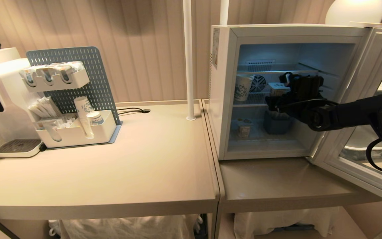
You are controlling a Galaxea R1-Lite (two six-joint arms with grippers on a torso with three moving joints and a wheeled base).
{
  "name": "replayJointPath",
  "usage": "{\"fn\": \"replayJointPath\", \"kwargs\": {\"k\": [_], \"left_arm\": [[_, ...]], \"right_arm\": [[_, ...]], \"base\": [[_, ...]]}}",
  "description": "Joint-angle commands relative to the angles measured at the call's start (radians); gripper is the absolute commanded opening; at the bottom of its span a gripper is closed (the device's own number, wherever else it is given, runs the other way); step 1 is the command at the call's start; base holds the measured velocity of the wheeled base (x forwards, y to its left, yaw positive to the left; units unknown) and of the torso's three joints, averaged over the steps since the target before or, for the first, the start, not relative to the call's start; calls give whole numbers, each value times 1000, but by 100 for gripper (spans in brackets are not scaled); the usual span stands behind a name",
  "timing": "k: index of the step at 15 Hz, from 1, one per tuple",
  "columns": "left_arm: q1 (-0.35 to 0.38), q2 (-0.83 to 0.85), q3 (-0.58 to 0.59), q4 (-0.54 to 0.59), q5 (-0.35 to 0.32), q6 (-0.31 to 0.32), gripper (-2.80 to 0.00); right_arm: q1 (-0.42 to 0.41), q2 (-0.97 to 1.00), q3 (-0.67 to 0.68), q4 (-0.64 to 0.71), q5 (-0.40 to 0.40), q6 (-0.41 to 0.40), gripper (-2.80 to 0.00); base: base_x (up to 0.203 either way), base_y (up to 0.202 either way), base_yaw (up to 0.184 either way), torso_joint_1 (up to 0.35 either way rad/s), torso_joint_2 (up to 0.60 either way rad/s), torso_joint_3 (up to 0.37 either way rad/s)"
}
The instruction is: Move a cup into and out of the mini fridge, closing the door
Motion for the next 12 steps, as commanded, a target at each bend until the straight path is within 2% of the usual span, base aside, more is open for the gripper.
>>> {"fn": "replayJointPath", "kwargs": {"k": [1,12], "left_arm": [[0,2,2,0,0,0,-280],[0,2,2,0,1,0,-280]], "right_arm": [[1,-47,51,2,-2,-2,0],[17,-266,278,-37,14,-6,0]], "base": [[0,0,0,0,0,0],[0,0,0,0,0,0]]}}
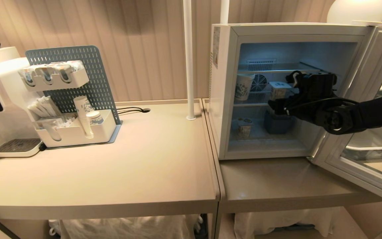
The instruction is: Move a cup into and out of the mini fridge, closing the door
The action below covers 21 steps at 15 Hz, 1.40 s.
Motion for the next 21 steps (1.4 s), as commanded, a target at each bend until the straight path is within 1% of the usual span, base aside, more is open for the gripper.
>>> {"fn": "replayJointPath", "kwargs": {"k": [1,8,10,14,15,19,20,21], "left_arm": [[0,2,2,0,1,-1,-280],[0,2,2,0,0,-1,-280],[0,2,2,0,1,-1,-280],[0,2,2,0,1,-1,-280],[0,2,2,0,0,-1,-280],[0,2,2,0,1,1,-280],[0,2,2,0,1,1,-280],[0,2,2,0,-1,1,-280]], "right_arm": [[1,-61,47,-28,4,-2,0],[1,-147,122,-40,7,-4,0],[1,-187,169,-41,9,-4,0],[1,-348,370,-87,44,-4,0],[1,-409,427,-101,52,-3,-280],[1,-705,644,-108,93,3,-280],[1,-788,694,-100,87,7,-280],[1,-862,728,-83,52,16,-280]], "base": [[0,0,0,0,0,0],[0,0,0,0,0,0],[0,0,0,0,0,0],[0,0,0,0,0,0],[0,0,0,0,0,0],[0,0,0,0,0,0],[0,0,0,0,0,0],[0,0,0,0,0,0]]}}
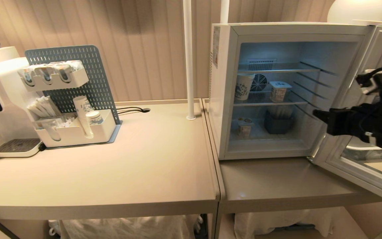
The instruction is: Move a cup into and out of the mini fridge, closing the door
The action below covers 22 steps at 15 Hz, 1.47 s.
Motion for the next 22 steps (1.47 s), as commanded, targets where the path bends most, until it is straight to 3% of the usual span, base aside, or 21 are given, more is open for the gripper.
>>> {"fn": "replayJointPath", "kwargs": {"k": [1,2,5,6,7,8,11,13,14,15,18,20,22], "left_arm": [[0,2,2,0,1,0,-280],[0,2,2,0,1,0,-280],[0,2,2,0,0,0,-280],[0,2,2,0,1,-2,-280],[0,2,2,0,1,0,-280],[0,2,2,0,1,-2,-280],[0,2,2,0,1,-2,-280],[0,2,2,0,1,-2,-280],[0,2,2,0,1,-1,-280],[0,2,2,0,1,-2,-280],[0,2,2,0,1,-2,-280],[0,2,2,0,0,-1,-280],[0,2,2,0,1,-2,-280]], "right_arm": [[9,-256,76,45,-145,19,-280],[35,-323,84,85,-286,37,-280],[238,-543,100,218,-748,75,-280],[262,-592,103,241,-845,78,-280],[238,-628,106,269,-860,78,-280],[186,-668,107,299,-852,76,-280],[-111,-916,126,399,-831,45,-280],[-199,-1094,173,436,-770,10,-280],[-218,-1145,204,465,-697,12,-280],[-212,-1177,238,523,-572,72,-280],[-110,-1250,341,786,-412,271,-280],[-110,-1401,447,743,-332,254,-280],[-110,-1465,652,538,-228,200,-280]], "base": [[0,0,0,0,0,0],[0,0,0,0,0,0],[0,0,0,0,0,0],[0,0,0,0,0,0],[0,0,0,0,0,0],[0,0,0,0,0,0],[0,0,0,0,0,0],[0,0,0,0,0,0],[0,0,0,0,0,0],[0,0,0,0,0,0],[0,0,0,0,0,0],[0,0,0,0,0,0],[0,0,0,0,0,0]]}}
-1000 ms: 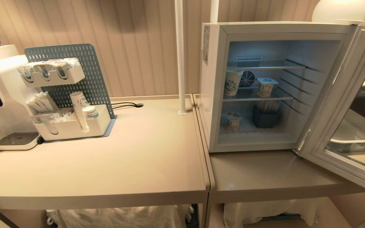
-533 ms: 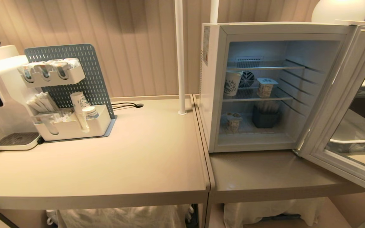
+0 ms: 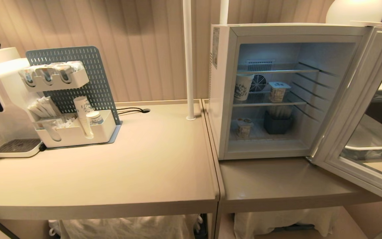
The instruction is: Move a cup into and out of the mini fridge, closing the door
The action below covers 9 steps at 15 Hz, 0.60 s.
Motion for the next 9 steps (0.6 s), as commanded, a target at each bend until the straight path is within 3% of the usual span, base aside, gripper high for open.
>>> {"fn": "replayJointPath", "kwargs": {"k": [1,2,3,9], "left_arm": [[0,2,2,0,1,0,-280],[0,2,2,0,0,0,-280],[0,2,2,0,1,0,-280],[0,2,2,0,-1,-1,-280]], "right_arm": [[2,-94,191,-184,150,-59,-280],[2,-93,220,-183,276,-121,-280],[2,-91,215,-149,339,-217,-280],[2,-89,200,-115,351,-227,-280]], "base": [[0,0,0,0,0,0],[0,0,0,0,0,0],[0,0,0,0,0,0],[0,0,0,0,0,0]]}}
